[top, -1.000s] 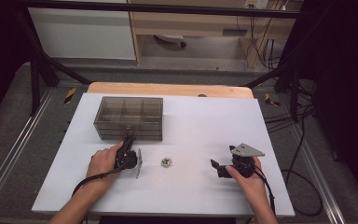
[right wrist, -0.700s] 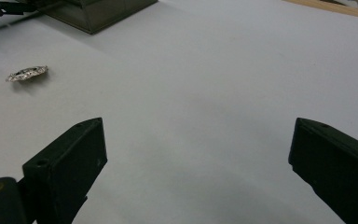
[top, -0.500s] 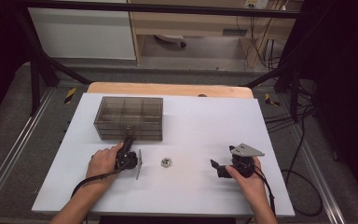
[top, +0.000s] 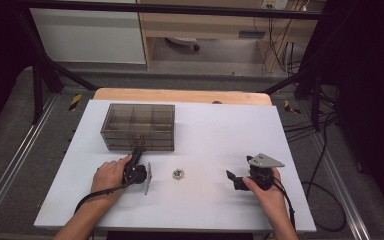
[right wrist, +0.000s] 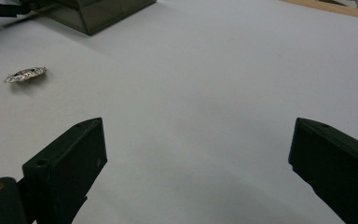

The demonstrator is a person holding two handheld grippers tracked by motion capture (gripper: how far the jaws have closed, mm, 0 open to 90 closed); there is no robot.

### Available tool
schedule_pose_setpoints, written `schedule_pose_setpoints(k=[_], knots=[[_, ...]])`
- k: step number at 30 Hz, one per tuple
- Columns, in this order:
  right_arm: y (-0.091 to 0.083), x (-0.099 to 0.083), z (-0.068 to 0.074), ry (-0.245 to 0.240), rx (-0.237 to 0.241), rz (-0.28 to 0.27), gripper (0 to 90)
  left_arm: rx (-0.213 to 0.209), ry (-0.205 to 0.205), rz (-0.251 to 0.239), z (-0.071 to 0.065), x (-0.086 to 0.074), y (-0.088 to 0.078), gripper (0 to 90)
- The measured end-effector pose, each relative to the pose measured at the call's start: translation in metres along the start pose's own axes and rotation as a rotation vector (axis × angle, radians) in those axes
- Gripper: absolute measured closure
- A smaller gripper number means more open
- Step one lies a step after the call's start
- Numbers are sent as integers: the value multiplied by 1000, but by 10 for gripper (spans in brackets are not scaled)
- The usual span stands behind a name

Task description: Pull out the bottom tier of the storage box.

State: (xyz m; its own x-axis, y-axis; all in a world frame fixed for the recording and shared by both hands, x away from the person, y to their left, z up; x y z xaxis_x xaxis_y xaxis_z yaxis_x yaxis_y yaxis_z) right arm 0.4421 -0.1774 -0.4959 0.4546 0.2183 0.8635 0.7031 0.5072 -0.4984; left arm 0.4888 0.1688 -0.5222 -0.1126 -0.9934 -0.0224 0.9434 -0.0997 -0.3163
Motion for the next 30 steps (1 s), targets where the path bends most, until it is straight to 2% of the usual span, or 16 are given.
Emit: schedule_pose_setpoints(k=[4,6,11,15,17,18,22,26,29,30], knots=[[-1,0,0,1,-1,-1,43,-9,-10,-16,-2,-1,-9,798],[-1,0,-1,-1,-2,0,43,-19,4,-31,-5,0,-15,797],[0,0,-1,0,-1,-2,43,-28,4,-35,-7,0,-22,795],[-1,0,-2,2,-3,0,42,-47,-18,-39,-7,-1,-24,792],[-1,0,-2,2,-2,-1,41,-72,-49,-37,-7,-3,-24,774],[-1,0,-2,1,-2,1,41,-82,-63,-34,-7,-4,-26,720],[-1,-1,0,-2,2,4,41,-118,-124,-53,-4,-6,-28,655],[0,-2,0,-5,1,10,41,-157,-239,-90,2,-5,-30,608],[0,-1,1,-5,1,6,42,-185,-279,-125,4,-4,-32,576],[0,-1,0,-9,-1,6,42,-198,-305,-145,5,-3,-32,560]])
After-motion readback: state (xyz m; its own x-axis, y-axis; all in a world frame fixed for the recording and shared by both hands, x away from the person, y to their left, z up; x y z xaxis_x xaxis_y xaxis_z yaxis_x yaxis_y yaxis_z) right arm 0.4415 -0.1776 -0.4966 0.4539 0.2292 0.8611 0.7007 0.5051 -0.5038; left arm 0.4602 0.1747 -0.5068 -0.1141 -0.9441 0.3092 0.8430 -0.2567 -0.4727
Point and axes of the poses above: each handheld gripper's, and its own axes: y roughly forward along the jaws, x roughly out of its top, z roughly to its left, the point moved 10 cm from there along y, roughly forward along the jaws, and after that the axes turned 4 degrees about y, right-handed, at the moved point
